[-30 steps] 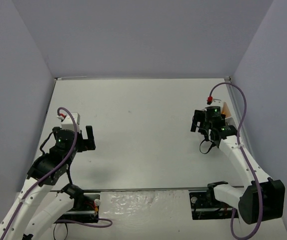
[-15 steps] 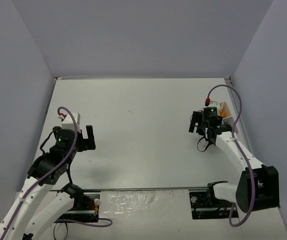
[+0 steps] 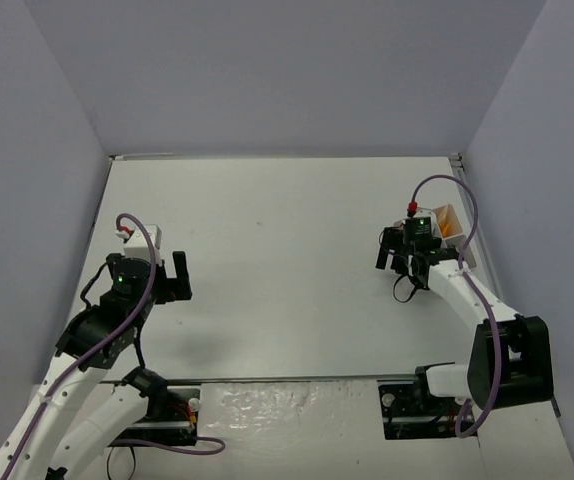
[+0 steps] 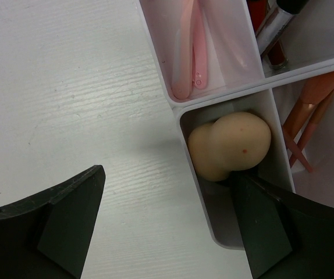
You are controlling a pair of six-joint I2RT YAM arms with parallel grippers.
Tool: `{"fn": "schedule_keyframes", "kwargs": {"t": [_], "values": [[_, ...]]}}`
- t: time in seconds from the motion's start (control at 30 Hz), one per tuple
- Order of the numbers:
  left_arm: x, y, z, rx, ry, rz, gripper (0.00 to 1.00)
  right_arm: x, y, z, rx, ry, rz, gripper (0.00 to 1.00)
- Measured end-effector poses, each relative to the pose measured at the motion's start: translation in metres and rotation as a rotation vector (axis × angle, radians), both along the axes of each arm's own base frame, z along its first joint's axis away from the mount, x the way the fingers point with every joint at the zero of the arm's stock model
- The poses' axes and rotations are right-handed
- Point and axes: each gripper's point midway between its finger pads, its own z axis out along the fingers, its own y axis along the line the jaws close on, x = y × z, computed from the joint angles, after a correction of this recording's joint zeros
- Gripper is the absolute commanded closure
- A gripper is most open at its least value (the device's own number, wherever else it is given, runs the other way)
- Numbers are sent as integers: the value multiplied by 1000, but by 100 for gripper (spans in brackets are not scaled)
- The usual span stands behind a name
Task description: Organize the makeup
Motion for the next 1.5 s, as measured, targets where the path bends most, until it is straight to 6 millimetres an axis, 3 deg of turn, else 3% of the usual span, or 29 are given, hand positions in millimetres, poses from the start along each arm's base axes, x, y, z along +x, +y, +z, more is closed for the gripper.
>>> {"fn": "schedule_keyframes", "kwargs": {"t": [0.13,0.5,0.83,1.0,1.07,1.23,1.4,1.5], "values": [[0,0,0,0,1,-1,3,0,1,9,10,-28,5,16],[0,0,-1,-4,5,-2,3,6,4,73,41,-227,12,15],[1,0,-1,-5,7,0,3,8,4,55,31,-163,14,14],[1,0,-1,-5,7,0,3,7,3,63,24,-192,26,12],[1,0,-1,-5,6,0,3,4,3,79,26,-245,33,10],[1,0,0,-8,-2,2,3,-12,0,147,32,-462,52,0],[0,3,4,-11,-20,10,3,-36,-1,207,31,-633,81,0],[-1,4,6,-9,-29,16,3,-58,-4,227,28,-695,93,0]]}}
